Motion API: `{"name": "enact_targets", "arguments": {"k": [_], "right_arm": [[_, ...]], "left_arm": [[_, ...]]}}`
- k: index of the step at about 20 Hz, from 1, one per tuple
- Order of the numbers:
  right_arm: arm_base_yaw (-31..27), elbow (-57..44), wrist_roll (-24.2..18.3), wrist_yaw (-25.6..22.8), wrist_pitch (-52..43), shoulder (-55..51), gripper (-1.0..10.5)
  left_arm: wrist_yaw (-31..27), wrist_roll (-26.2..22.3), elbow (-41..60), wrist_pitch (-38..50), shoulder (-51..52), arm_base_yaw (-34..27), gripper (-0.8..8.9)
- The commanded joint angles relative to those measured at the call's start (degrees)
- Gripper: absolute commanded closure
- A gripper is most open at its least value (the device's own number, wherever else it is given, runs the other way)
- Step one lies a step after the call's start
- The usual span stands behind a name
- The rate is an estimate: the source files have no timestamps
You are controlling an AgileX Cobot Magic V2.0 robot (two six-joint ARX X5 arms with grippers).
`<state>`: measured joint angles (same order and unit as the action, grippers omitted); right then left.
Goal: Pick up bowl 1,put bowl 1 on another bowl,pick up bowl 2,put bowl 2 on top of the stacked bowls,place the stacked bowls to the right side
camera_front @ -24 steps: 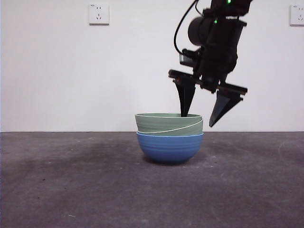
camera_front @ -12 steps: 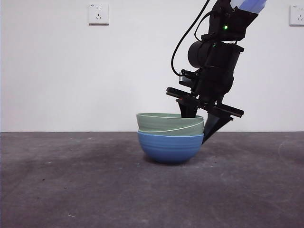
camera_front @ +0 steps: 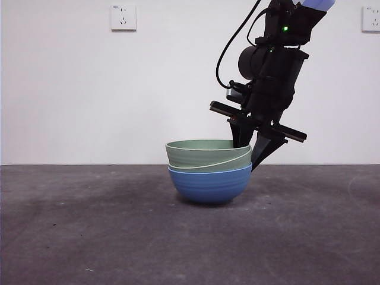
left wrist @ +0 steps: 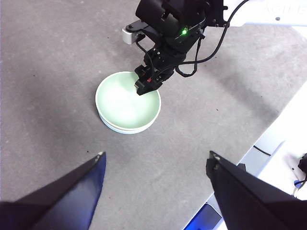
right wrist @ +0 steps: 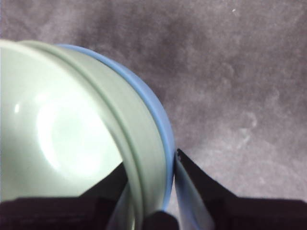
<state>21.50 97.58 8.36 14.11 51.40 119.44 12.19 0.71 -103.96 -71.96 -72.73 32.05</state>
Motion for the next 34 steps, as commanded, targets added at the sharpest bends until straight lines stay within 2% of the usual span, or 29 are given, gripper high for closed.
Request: {"name": "enact_targets", "arguments": {"k": [1,6,16,34], "right_arm": [[-0.85,-0.66,-0.98,-0.66,0.98,-2.29,9.6],[-6.21,-0.66,-1.62,-0.74,1.57,-6.32,9.6],[-17.62,-0.66,-3.3,-0.92,1.68,-5.86,9.6],[-20.59,-0.68,-5.09,-1.14,3.98,-0.15,9.4]], "left_arm": [[-0.04,0.52,0.17,0.33,-0.04,0.24,4.63],[0.0,0.55,0.17,0.31,-0.04,0.24,4.63],[0.04,0.57,0.17,0.39,-0.04,0.24,4.63],[0.0,0.76,0.17,0.83,-0.04,0.24,4.63]]}}
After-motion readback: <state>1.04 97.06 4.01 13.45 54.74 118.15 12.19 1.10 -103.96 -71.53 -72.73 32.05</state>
